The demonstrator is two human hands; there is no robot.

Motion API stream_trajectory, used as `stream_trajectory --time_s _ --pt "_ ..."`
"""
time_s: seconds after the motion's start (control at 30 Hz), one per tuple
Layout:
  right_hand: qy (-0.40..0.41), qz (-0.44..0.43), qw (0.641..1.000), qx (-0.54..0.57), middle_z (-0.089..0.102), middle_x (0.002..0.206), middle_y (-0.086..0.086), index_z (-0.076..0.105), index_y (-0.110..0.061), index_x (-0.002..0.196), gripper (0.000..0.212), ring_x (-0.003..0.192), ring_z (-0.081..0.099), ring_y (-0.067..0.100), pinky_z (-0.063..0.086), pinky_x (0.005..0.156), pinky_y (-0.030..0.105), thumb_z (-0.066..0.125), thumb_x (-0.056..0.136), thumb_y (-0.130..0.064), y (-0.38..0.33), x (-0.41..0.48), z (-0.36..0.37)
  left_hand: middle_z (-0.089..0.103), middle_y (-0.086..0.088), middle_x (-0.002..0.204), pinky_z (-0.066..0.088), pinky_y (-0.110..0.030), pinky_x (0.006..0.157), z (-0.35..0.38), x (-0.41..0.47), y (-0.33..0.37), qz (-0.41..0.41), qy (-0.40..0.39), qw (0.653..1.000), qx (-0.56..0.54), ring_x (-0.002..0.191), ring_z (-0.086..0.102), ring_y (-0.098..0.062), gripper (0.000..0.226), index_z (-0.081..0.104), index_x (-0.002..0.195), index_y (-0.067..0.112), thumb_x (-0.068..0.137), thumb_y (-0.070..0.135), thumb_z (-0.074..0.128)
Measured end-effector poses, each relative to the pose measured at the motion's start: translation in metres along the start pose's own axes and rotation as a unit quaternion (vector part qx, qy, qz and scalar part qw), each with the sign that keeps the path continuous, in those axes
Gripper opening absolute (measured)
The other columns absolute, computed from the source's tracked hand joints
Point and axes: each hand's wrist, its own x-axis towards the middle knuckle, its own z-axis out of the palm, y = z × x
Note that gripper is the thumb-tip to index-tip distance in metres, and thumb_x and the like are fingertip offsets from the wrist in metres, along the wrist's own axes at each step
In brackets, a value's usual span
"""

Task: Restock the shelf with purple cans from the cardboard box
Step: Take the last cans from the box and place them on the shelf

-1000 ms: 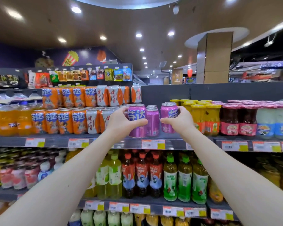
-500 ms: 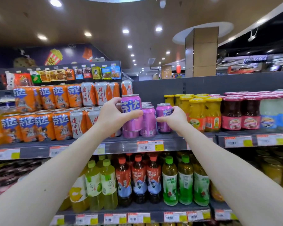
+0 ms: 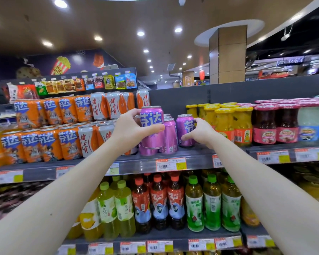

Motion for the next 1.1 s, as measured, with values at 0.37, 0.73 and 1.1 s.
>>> stream_trajectory --time_s 0.37,0.73,1.1 --pt "0.031 -0.009 0.998 -0.058 0.065 0.115 0.005 0.05 -0.018 0.115 0.073 0.103 0.063 0.023 0.057 0.086 0.041 0.096 0.06 -0.034 0.002 0.021 0.019 0.079 0.014 0.094 0.058 -0.017 0.064 0.001 0.0 -0.001 -0.002 -0.002 1.0 -0.001 0.083 0.076 -0.006 0.064 0.069 0.111 0.029 0.059 0.058 0.094" --pt "0.027 0.01 0.996 -0.085 0.061 0.12 0.01 0.048 -0.012 0.121 0.076 0.098 0.057 0.023 0.043 0.056 0.028 0.095 0.065 -0.035 -0.009 0.025 0.019 0.079 0.014 0.096 0.059 -0.019 0.066 0.002 -0.003 0.005 -0.016 0.0 1.0 0.004 0.085 0.077 -0.006 0.067 0.068 0.113 0.028 0.059 0.058 0.093" --pt "0.053 0.011 0.993 -0.109 0.059 0.13 0.015 0.039 -0.006 0.132 0.067 0.116 0.062 0.031 0.048 0.071 0.03 0.082 0.084 -0.025 -0.01 0.005 0.018 0.08 0.01 0.095 0.06 -0.022 0.067 0.002 -0.014 -0.001 -0.034 0.001 0.999 -0.024 0.086 0.078 -0.009 0.069 0.071 0.111 0.03 0.055 0.064 0.092"
